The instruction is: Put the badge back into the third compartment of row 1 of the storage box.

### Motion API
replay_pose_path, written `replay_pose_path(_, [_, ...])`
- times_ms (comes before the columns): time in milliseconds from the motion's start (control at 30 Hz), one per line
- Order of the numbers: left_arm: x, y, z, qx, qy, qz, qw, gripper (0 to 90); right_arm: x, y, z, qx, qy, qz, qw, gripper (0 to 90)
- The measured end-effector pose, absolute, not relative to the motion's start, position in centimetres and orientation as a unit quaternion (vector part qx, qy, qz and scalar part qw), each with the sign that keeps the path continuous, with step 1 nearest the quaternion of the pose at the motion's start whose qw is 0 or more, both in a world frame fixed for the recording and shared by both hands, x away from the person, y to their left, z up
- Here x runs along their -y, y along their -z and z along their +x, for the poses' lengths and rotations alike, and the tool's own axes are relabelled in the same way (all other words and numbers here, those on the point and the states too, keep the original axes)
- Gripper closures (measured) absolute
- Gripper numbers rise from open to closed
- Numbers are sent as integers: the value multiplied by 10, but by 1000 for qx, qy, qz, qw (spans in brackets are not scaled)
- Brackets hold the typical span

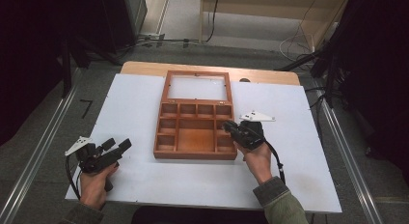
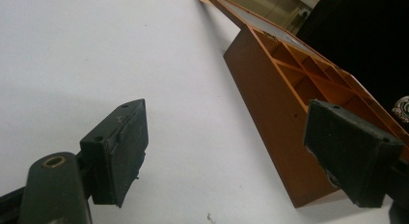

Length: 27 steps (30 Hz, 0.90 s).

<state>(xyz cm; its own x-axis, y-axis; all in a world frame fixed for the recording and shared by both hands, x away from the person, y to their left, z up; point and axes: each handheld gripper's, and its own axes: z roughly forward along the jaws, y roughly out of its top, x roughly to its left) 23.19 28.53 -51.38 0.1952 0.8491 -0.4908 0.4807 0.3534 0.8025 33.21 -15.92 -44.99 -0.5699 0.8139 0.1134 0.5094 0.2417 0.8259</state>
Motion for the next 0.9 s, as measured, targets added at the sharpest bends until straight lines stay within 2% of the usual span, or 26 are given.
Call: replay_pose_path(900, [-286,514,232,-611,-165,543,552,163,141,451,349,-773,-434,429,174,804])
